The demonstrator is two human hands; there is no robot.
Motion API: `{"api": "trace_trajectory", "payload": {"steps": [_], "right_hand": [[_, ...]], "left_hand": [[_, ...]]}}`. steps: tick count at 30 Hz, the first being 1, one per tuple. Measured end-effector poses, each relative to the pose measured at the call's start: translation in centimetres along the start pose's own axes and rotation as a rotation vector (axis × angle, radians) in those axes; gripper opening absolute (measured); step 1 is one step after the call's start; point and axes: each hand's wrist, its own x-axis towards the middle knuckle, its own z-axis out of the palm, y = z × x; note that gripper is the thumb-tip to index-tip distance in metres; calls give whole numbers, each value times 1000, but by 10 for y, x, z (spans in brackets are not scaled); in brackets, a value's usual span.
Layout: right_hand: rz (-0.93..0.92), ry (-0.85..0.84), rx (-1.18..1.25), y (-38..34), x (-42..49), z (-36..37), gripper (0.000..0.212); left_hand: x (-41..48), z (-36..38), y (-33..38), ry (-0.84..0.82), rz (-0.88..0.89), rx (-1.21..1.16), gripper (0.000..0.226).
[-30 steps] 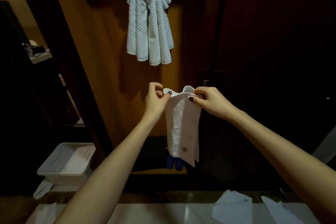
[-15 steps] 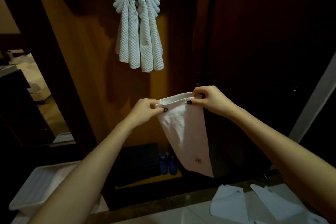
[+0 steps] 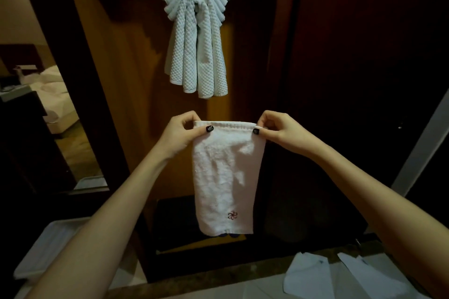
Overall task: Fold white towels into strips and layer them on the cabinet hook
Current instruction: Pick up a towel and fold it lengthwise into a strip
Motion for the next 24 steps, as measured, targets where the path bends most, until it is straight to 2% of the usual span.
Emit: {"api": "trace_trajectory", "payload": {"steps": [4, 5, 7, 10, 12, 13, 17, 19, 22, 24], "right_hand": [[-93, 69, -17, -16, 9, 9, 13], [-95, 49, -6, -19, 11, 9, 8], [-92, -25, -78, -23, 13, 11, 18], [-107, -92, -278, -28, 13, 20, 16], [-113, -92, -290, -32, 12, 27, 14], [-119, -90, -281, -33, 11, 29, 15], [-152, -133, -304, -36, 14, 35, 14], [-161, -161, -316, -36, 15, 35, 13], [-162, -142, -314, -33, 15, 31, 13], [-162, -123, -309, -30, 12, 28, 14]], "left_hand": [[-2, -16, 1, 7, -14, 1, 25], [-2, -22, 1, -12, -10, 36, 22], [-2, -34, -1, -69, -38, 134, 14], [-1, -45, -3, -134, -84, 467, 24], [-3, -43, 0, -151, -65, 746, 29], [-5, -38, 2, -170, -53, 812, 33], [-9, -10, 13, -303, -38, 710, 57], [-7, 2, 17, -347, -68, 612, 47], [-3, 8, 15, -380, -115, 588, 10], [-3, 7, 12, -374, -110, 584, 14]]}}
